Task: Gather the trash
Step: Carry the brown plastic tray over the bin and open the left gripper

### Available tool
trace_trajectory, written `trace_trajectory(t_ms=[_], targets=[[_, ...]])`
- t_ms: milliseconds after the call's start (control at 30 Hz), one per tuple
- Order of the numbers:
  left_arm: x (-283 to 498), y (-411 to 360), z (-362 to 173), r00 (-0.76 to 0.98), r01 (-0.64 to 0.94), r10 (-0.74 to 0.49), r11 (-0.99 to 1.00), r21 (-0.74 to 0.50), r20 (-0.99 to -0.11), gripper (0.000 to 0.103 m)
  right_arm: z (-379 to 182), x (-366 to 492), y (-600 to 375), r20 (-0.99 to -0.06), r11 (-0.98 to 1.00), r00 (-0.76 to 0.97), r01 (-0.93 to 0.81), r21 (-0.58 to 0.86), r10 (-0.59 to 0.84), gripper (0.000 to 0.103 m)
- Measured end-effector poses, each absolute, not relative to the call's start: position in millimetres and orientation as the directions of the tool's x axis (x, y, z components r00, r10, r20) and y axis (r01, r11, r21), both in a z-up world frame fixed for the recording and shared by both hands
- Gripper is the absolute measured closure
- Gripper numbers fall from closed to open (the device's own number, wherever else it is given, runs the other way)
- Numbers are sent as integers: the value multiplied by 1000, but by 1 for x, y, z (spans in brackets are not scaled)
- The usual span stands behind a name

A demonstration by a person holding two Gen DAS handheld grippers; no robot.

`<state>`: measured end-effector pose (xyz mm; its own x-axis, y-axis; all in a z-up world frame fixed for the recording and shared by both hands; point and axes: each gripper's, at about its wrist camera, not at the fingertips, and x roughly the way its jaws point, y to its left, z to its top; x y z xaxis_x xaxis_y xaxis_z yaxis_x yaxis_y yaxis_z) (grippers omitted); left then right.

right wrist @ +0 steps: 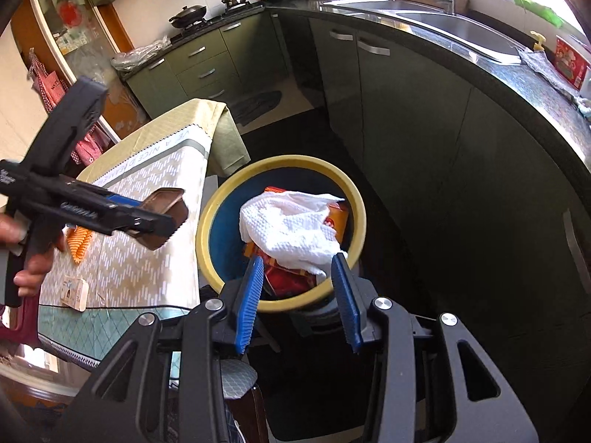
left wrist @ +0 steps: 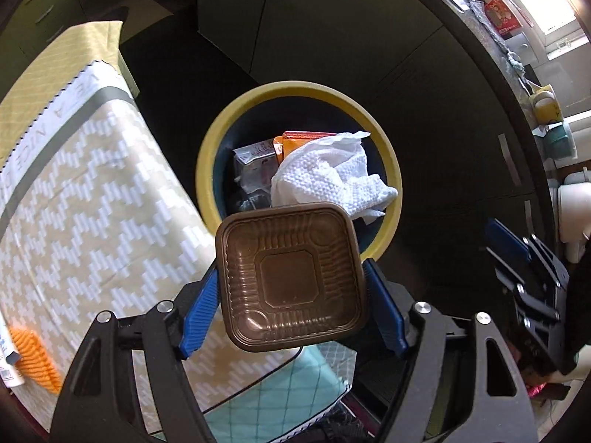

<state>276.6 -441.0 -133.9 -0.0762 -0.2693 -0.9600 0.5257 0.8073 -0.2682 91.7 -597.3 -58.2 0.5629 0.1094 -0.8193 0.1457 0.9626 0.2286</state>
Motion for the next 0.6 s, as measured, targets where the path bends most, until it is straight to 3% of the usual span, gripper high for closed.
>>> trace_trajectory(t_ms=[267, 600], targets=[[293, -465, -167, -87, 503, -272, 819, -278, -958, 28, -71, 80, -613, -827, 956, 550, 165, 243, 116, 63], [267, -400, -90, -61, 563, -365, 756, -334, -929, 26, -54, 88, -573, -821, 978, 558, 72, 196, 124, 63]])
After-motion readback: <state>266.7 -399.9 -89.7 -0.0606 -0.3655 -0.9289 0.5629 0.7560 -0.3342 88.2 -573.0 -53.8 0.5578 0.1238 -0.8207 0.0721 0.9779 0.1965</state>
